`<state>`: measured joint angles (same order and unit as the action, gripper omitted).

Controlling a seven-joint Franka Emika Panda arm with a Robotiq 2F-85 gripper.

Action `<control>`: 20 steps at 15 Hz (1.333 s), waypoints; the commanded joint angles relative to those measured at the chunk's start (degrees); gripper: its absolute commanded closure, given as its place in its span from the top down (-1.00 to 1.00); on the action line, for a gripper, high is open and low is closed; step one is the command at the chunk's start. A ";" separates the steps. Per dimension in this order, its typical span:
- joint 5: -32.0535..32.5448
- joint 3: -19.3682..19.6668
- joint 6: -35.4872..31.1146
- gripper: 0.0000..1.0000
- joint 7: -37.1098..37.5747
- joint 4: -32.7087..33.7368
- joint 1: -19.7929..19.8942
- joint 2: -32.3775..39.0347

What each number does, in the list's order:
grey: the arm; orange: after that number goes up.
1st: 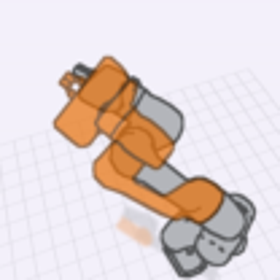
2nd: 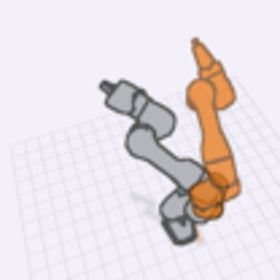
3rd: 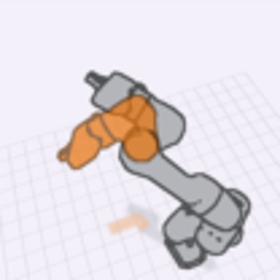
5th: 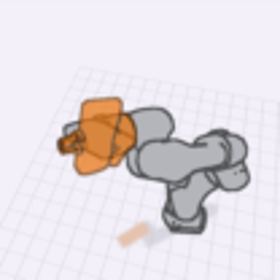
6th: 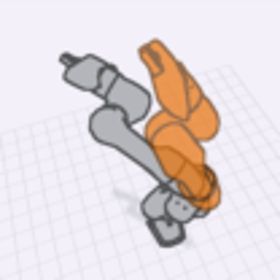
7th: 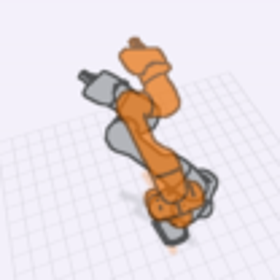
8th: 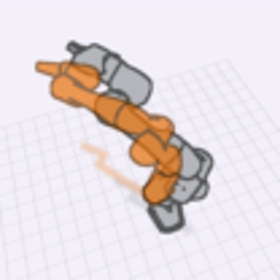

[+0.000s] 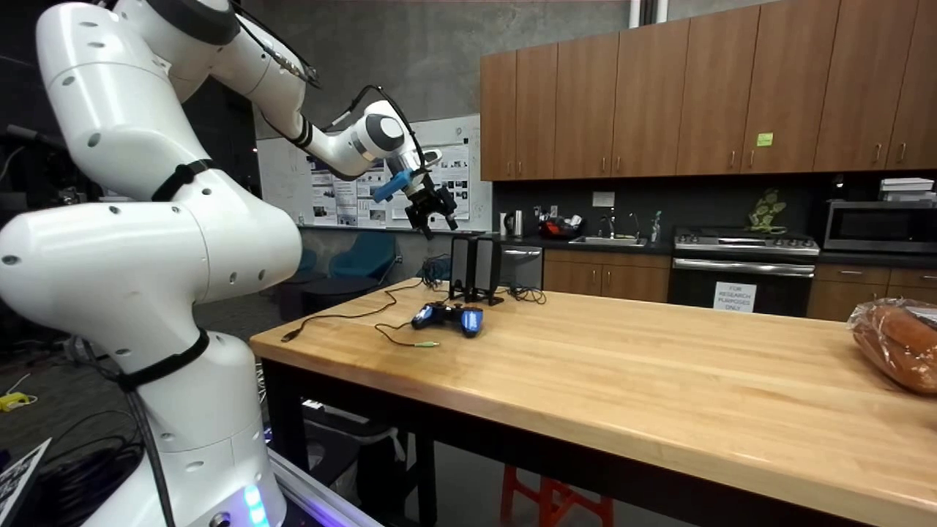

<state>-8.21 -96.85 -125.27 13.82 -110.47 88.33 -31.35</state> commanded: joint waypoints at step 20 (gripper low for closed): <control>-6.73 -12.65 4.58 1.00 -5.10 3.57 14.57 -7.00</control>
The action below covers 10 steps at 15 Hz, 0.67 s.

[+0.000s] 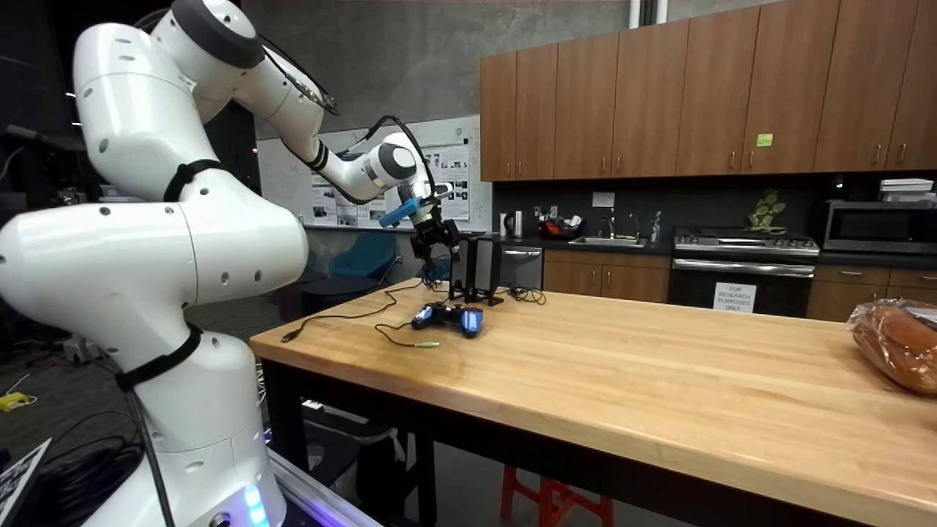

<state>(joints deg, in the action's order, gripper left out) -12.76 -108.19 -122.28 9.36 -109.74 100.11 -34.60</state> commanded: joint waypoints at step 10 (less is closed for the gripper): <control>-3.52 -2.82 1.36 1.00 -2.83 4.43 5.53 -7.21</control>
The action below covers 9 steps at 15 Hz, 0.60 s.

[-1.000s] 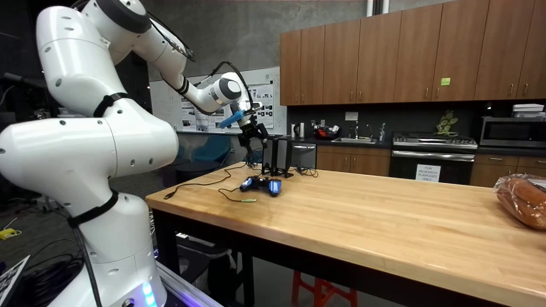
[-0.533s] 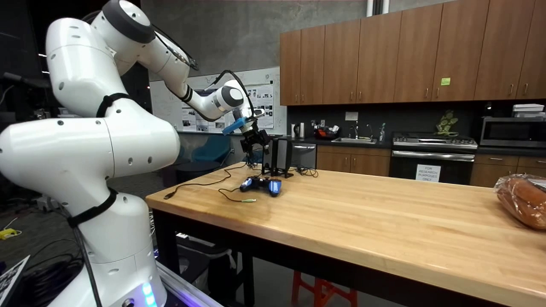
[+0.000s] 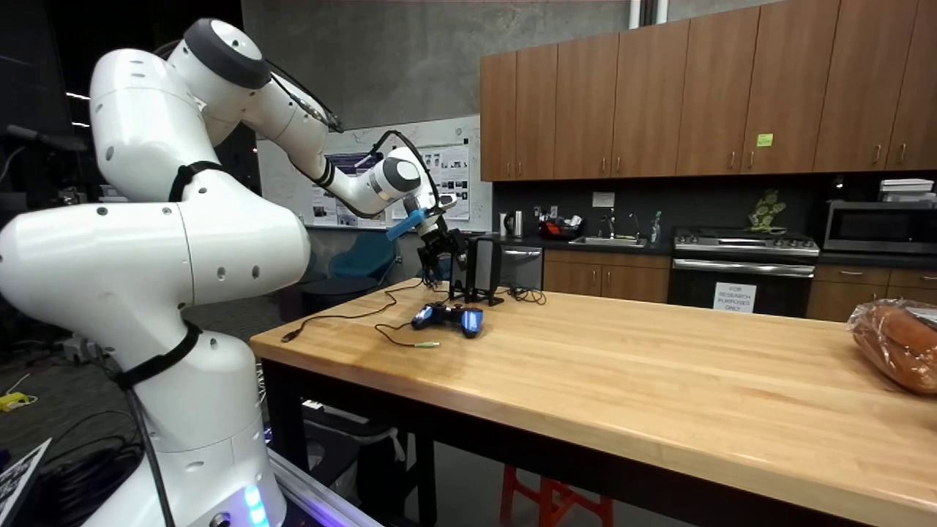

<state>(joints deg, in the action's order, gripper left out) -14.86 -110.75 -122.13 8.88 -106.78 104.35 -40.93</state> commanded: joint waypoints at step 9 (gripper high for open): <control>-1.75 -1.12 1.89 1.00 -5.57 1.51 2.18 -0.24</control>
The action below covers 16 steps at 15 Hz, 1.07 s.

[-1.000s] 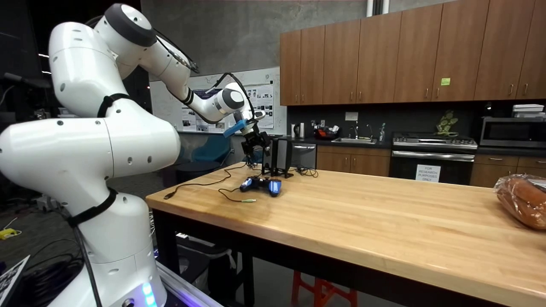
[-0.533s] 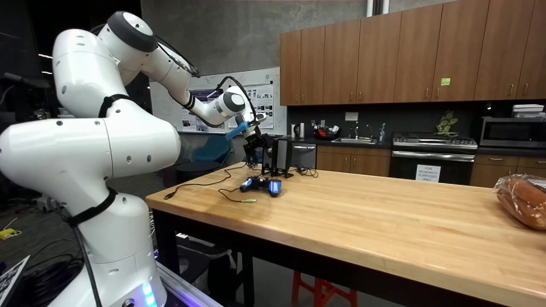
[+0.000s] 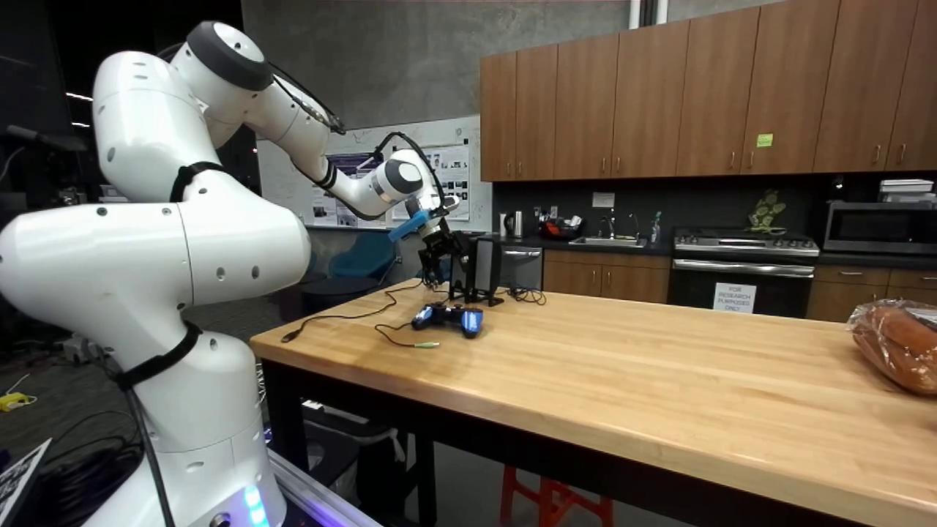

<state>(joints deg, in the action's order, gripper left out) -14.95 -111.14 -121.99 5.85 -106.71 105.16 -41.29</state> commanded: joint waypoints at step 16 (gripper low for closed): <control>-5.50 -2.21 -3.41 1.00 -8.69 0.89 2.53 0.76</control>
<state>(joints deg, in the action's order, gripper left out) -18.91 -112.39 -123.80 -1.04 -106.25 106.29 -41.27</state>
